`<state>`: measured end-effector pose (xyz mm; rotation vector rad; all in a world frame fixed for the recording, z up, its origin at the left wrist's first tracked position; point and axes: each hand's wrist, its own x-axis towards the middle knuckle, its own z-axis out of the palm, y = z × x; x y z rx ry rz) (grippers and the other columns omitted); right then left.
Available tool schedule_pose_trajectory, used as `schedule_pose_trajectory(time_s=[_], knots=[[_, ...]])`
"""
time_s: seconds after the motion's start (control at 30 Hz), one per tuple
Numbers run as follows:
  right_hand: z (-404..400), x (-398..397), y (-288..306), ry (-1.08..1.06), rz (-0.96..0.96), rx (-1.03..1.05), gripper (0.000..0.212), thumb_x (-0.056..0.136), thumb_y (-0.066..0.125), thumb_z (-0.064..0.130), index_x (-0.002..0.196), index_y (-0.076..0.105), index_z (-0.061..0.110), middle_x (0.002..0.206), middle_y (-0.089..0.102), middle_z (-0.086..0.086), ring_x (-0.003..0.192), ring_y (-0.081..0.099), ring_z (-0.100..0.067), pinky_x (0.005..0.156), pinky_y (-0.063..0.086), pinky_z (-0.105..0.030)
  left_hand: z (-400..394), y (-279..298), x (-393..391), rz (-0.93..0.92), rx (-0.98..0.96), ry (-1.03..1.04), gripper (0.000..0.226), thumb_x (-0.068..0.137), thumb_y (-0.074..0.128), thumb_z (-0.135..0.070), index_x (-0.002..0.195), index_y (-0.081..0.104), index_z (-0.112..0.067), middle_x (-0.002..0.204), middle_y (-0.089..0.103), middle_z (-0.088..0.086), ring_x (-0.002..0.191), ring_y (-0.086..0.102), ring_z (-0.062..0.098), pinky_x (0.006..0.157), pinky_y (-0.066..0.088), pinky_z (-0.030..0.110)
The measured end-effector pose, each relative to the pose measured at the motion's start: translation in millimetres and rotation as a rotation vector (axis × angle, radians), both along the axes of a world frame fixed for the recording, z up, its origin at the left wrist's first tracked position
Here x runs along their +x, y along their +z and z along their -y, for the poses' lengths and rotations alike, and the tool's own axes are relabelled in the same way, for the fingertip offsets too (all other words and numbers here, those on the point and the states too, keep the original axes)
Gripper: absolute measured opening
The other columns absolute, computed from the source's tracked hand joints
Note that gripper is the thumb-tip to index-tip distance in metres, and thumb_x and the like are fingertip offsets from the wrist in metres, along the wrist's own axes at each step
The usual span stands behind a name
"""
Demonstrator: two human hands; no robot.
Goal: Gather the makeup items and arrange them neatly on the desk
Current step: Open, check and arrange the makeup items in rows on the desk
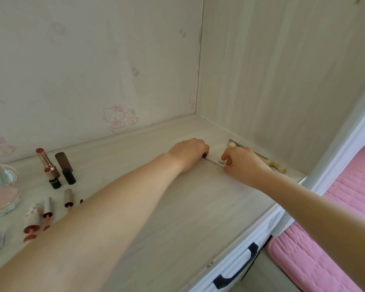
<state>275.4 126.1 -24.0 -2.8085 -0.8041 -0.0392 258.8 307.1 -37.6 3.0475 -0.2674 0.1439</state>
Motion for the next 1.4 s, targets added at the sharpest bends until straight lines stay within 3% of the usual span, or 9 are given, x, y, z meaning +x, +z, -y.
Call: schedule_pose_trajectory(time_s=[0.2, 0.4, 0.7, 0.83, 0.97, 1.03, 1.1, 1.23, 1.4], knots=[[3.0, -10.2, -0.9, 0.025, 0.015, 0.067, 0.024, 0.09, 0.054, 0.009, 0.11, 0.065, 0.015, 0.106, 0.065, -0.003, 0.093, 0.061, -0.019, 0.076, 0.049, -0.024, -6.3, 4.8, -22.3, -0.004, -0.097, 0.005, 0.022, 0.094, 0.046, -0.011, 0.107, 0.061, -0.018, 0.113, 0.059, 0.005, 0.112, 0.049, 0.023, 0.09, 0.044, 0.04], [-4.2, -36.3, 6.2, 0.079, 0.052, 0.153, 0.023, 0.089, 0.054, 0.005, 0.104, 0.068, 0.016, 0.098, 0.062, -0.003, 0.082, 0.053, -0.015, 0.073, 0.043, -0.022, -21.8, 19.4, -64.9, 0.04, -0.268, 0.039, 0.019, 0.093, 0.051, -0.013, 0.101, 0.067, -0.017, 0.103, 0.064, 0.001, 0.097, 0.056, 0.02, 0.085, 0.048, 0.038], [-31.2, -98.2, 29.0, 0.166, -0.011, 0.315, 0.015, 0.09, 0.057, 0.011, 0.097, 0.066, 0.02, 0.091, 0.063, 0.005, 0.089, 0.057, -0.013, 0.072, 0.039, -0.021, -57.1, 39.1, -151.9, 0.153, -0.667, 0.137, 0.01, 0.082, 0.072, -0.013, 0.09, 0.073, -0.019, 0.089, 0.073, -0.006, 0.084, 0.066, 0.005, 0.078, 0.051, 0.019], [-48.9, -131.8, 35.0, 0.19, -0.069, 0.464, 0.013, 0.086, 0.065, 0.014, 0.096, 0.068, 0.021, 0.088, 0.067, 0.007, 0.087, 0.061, -0.009, 0.071, 0.041, -0.012, -72.0, 49.1, -197.4, 0.206, -0.893, 0.235, 0.012, 0.079, 0.076, -0.011, 0.086, 0.073, -0.021, 0.085, 0.073, -0.006, 0.076, 0.064, -0.003, 0.07, 0.044, 0.005], [-70.6, -166.2, 37.2, 0.21, -0.131, 0.599, 0.013, 0.084, 0.069, 0.015, 0.093, 0.067, 0.024, 0.082, 0.066, 0.012, 0.078, 0.061, 0.003, 0.064, 0.039, 0.002, -85.3, 54.4, -241.9, 0.249, -1.184, 0.305, 0.014, 0.079, 0.074, -0.003, 0.089, 0.072, -0.014, 0.084, 0.073, 0.0, 0.078, 0.066, 0.006, 0.08, 0.054, 0.018], [-82.8, -182.9, 39.1, 0.227, -0.16, 0.639, 0.013, 0.083, 0.07, 0.014, 0.09, 0.068, 0.024, 0.079, 0.067, 0.013, 0.077, 0.063, 0.0, 0.066, 0.043, -0.001, -91.4, 54.5, -262.2, 0.257, -1.353, 0.317, 0.014, 0.08, 0.071, 0.002, 0.09, 0.071, -0.008, 0.083, 0.071, 0.005, 0.081, 0.066, 0.013, 0.084, 0.057, 0.027], [-95.4, -198.4, 40.1, 0.248, -0.181, 0.658, 0.013, 0.082, 0.071, 0.014, 0.085, 0.067, 0.026, 0.076, 0.068, 0.012, 0.075, 0.067, -0.007, 0.072, 0.051, -0.013, -97.3, 53.9, -280.3, 0.272, -1.512, 0.334, 0.013, 0.08, 0.069, 0.004, 0.089, 0.07, -0.006, 0.082, 0.07, 0.007, 0.083, 0.066, 0.018, 0.085, 0.057, 0.031], [-119.1, -227.9, 40.3, 0.267, -0.317, 0.756, 0.016, 0.08, 0.073, 0.012, 0.084, 0.063, 0.024, 0.076, 0.068, 0.006, 0.065, 0.07, -0.012, 0.074, 0.058, -0.04, -106.3, 53.2, -311.6, 0.334, -1.776, 0.334, 0.014, 0.082, 0.064, 0.008, 0.093, 0.066, 0.0, 0.085, 0.065, 0.011, 0.081, 0.068, 0.017, 0.079, 0.057, 0.026], [-150.5, -259.3, 37.4, 0.29, -0.554, 0.902, 0.018, 0.08, 0.074, 0.006, 0.09, 0.061, 0.013, 0.076, 0.067, -0.005, 0.067, 0.072, -0.022, 0.073, 0.06, -0.044, -117.9, 46.8, -343.6, 0.392, -1.841, 0.375, 0.019, 0.089, 0.06, -0.001, 0.106, 0.066, 0.005, 0.098, 0.07, 0.014, 0.09, 0.068, 0.02, 0.081, 0.058, 0.028]])
